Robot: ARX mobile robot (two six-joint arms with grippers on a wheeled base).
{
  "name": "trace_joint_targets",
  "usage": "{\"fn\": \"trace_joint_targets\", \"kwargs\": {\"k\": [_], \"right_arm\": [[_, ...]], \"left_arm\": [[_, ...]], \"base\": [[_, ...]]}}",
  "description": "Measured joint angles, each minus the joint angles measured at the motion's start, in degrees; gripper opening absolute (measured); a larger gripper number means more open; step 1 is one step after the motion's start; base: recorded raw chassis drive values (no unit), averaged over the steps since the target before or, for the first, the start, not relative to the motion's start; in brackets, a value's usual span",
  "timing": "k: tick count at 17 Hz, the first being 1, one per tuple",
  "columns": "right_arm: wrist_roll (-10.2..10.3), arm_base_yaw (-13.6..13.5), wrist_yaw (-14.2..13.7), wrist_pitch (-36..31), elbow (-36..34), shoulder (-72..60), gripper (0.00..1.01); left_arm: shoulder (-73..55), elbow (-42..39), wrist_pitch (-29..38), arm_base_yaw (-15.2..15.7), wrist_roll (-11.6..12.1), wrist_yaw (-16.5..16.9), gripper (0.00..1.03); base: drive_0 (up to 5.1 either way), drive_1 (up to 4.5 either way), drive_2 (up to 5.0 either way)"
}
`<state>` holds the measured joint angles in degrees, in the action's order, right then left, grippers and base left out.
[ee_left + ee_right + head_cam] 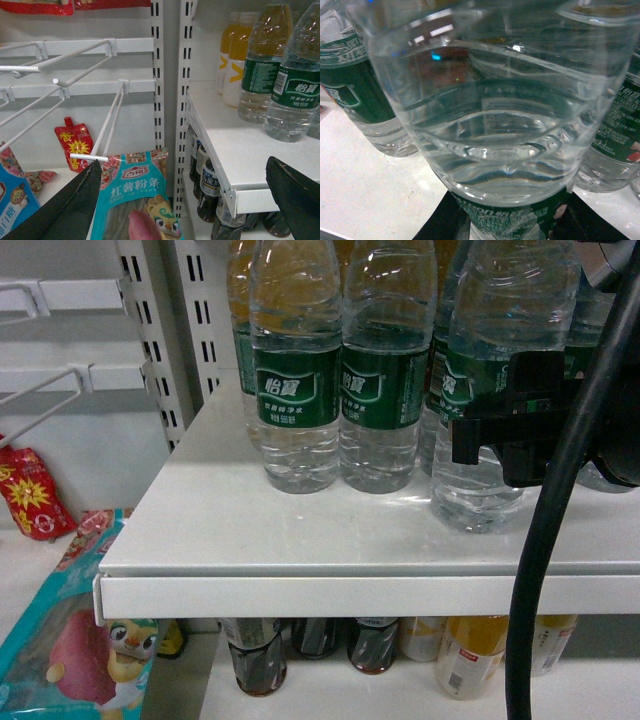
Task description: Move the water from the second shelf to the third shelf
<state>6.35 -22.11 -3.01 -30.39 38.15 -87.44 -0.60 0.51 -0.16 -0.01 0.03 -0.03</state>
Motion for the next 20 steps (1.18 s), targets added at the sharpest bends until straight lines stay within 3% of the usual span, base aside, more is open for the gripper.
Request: {"fn": "trace_joint_targets", "kwargs": {"k": [4,5,10,11,20], "right_arm": [[0.0,0.0,-0.09,0.15,0.04,0.0,0.32],[-0.04,0.0,-0.13,0.26,0.04,0.0,0.39],[0.02,0.79,-1.49,0.07,0.79,-0.92,0.95],[0.02,0.81,-1.51,-0.07,0.98,-0.96,1.0],[0.04,0.87,-1.31,-0.04,1.53,-0.96,0.98]], "left_arm": [[0.0,0.0,0.0,0.0,0.0,0.0,0.98],[0.0,0.0,0.0,0.0,0.0,0.0,0.98],[0.0,0.0,0.0,0.0,0.0,0.0,0.98],[0.0,0.0,0.0,0.0,0.0,0.02,0.98],[0.0,0.0,0.0,0.0,0.0,0.0,0.98]], "base": [[0.0,0.0,0.0],[0.0,0.0,0.0],[0.0,0.0,0.0],[0.0,0.0,0.0],[0.0,0.0,0.0]]}}
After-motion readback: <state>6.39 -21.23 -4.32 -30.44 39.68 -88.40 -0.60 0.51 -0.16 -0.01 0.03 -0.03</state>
